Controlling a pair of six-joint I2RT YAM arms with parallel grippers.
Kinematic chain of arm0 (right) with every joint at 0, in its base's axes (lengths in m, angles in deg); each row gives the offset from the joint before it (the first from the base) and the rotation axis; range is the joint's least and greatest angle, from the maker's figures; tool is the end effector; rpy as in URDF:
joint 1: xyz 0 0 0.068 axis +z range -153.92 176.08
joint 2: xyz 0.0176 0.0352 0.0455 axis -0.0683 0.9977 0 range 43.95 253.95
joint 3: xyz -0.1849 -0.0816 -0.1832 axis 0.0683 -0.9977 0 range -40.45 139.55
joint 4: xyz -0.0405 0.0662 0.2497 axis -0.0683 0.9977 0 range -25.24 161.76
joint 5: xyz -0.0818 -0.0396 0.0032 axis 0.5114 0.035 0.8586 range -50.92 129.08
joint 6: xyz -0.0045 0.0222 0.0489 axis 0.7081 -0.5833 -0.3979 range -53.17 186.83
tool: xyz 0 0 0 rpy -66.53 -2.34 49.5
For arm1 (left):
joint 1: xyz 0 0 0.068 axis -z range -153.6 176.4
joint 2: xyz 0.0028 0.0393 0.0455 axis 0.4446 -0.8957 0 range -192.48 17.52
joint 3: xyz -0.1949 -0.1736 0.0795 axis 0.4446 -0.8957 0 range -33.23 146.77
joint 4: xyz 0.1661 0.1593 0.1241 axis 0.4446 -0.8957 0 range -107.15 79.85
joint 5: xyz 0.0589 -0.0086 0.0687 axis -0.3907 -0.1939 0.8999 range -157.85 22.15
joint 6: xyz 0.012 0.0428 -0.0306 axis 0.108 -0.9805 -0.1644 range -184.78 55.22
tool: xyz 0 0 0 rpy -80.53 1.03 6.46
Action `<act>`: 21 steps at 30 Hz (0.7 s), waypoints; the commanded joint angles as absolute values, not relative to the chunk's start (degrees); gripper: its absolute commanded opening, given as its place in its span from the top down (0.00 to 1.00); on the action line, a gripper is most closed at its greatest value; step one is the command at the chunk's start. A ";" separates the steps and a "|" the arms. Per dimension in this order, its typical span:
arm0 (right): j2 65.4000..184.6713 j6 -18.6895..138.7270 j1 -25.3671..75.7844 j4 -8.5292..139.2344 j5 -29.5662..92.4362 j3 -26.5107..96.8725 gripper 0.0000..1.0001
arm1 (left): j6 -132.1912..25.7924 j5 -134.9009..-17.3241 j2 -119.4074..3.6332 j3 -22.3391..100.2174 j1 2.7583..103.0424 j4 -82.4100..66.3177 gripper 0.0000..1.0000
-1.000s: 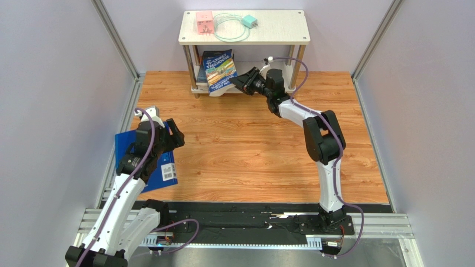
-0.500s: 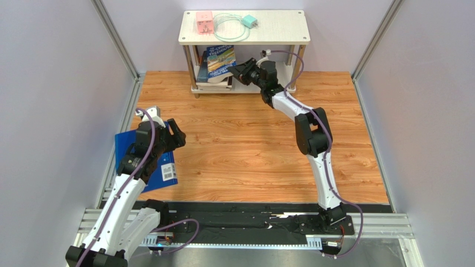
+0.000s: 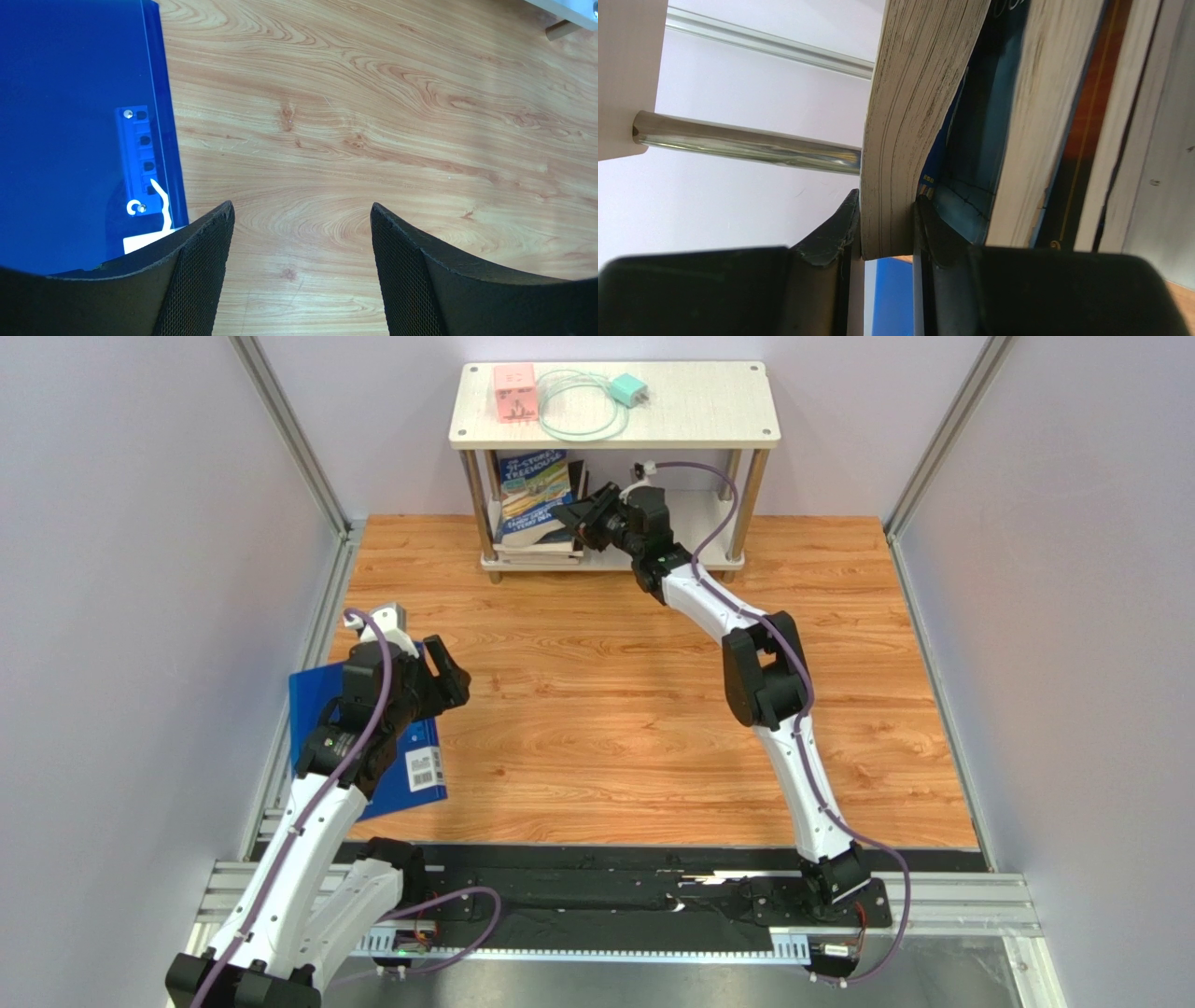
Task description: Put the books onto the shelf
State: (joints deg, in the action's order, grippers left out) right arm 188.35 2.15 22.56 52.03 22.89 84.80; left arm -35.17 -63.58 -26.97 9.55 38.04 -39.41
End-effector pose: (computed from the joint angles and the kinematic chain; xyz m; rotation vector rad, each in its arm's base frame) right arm 0.5266 0.2734 0.2315 0.3891 1.8535 1.3864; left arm 0.1692 -0.0321 0.2948 -0.3768 2.0958 -0.3503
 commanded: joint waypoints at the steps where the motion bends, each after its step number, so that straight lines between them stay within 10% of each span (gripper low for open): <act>1: 188.36 3.11 23.24 46.48 25.01 88.75 0.94 | -35.95 -64.60 -26.25 9.31 38.09 -37.04 0.24; 8: 190.21 3.29 23.50 47.79 24.84 90.94 0.85 | -36.13 -64.78 -26.07 9.13 38.09 -36.96 0.24; 21: 186.07 2.59 22.89 44.37 28.53 83.74 0.98 | -36.13 -65.13 -26.25 8.69 38.09 -36.43 0.24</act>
